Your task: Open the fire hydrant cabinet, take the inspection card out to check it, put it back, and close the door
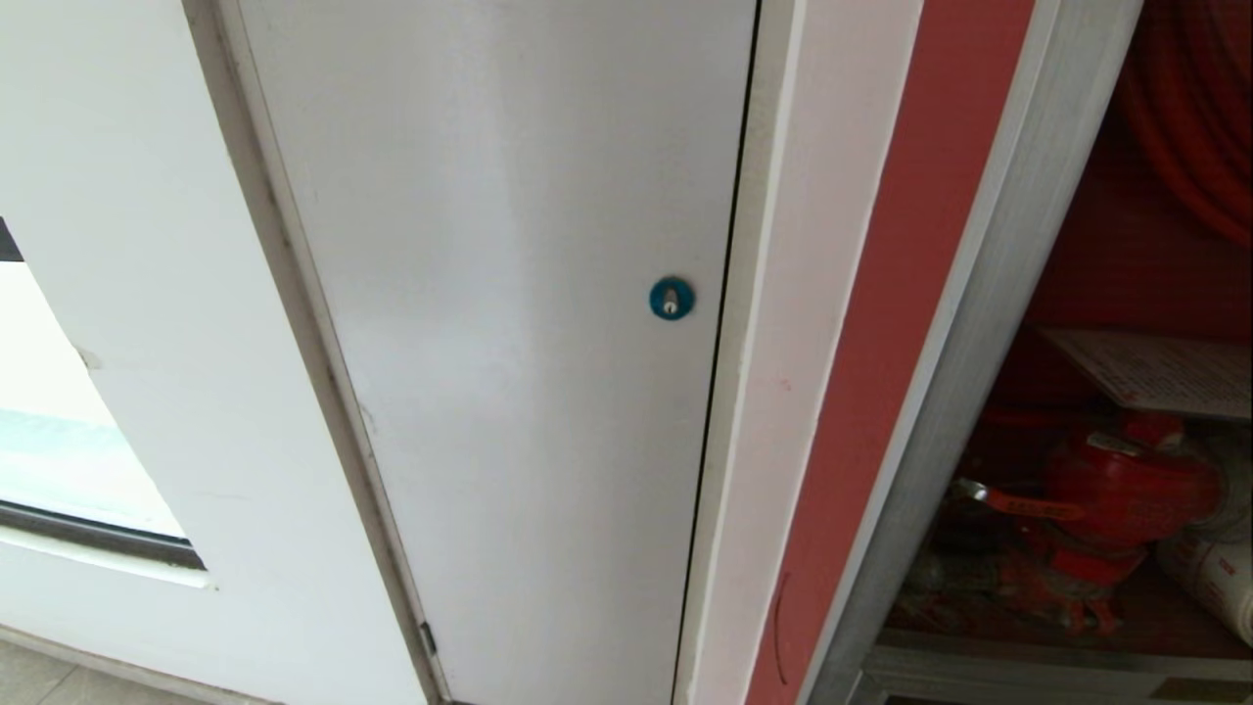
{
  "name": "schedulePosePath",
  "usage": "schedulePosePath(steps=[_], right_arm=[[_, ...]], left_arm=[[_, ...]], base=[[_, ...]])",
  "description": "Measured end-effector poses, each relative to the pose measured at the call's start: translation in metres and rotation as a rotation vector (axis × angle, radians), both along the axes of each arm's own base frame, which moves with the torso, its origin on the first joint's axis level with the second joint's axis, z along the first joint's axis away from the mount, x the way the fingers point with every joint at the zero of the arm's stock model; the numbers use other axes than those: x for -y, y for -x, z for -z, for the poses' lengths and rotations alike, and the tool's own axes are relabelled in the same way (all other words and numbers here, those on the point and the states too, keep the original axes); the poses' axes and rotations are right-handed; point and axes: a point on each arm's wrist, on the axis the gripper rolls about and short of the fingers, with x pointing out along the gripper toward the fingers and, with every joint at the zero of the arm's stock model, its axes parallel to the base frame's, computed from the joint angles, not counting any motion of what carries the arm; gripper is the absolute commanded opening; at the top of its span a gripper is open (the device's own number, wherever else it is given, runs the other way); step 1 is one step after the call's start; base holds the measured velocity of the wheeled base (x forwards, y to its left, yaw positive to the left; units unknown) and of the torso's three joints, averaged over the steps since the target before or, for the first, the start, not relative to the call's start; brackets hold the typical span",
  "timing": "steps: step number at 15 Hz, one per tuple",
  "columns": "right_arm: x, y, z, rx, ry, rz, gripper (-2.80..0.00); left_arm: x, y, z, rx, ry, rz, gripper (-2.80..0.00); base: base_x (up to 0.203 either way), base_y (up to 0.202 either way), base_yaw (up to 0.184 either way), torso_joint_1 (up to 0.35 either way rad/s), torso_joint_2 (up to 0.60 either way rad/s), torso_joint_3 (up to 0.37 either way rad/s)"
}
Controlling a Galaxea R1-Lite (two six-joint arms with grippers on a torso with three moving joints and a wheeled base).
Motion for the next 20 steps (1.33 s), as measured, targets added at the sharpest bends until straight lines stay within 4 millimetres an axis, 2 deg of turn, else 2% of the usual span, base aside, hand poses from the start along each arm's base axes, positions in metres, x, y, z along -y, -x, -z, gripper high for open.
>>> schedulePosePath(steps=[5,20], right_arm=[[-0.001,-0.006,0.023,-0.125,-0.009,-0.06,-2.8],[-0.002,-0.006,0.025,-0.128,-0.009,-0.085,-2.8]], left_arm=[[0.0,0.0,0.0,0.0,0.0,0.0,-2.8],[0.0,0.0,0.0,0.0,0.0,0.0,-2.8]], base=[[0.0,0.0,0.0,0.0,0.0,0.0],[0.0,0.0,0.0,0.0,0.0,0.0]])
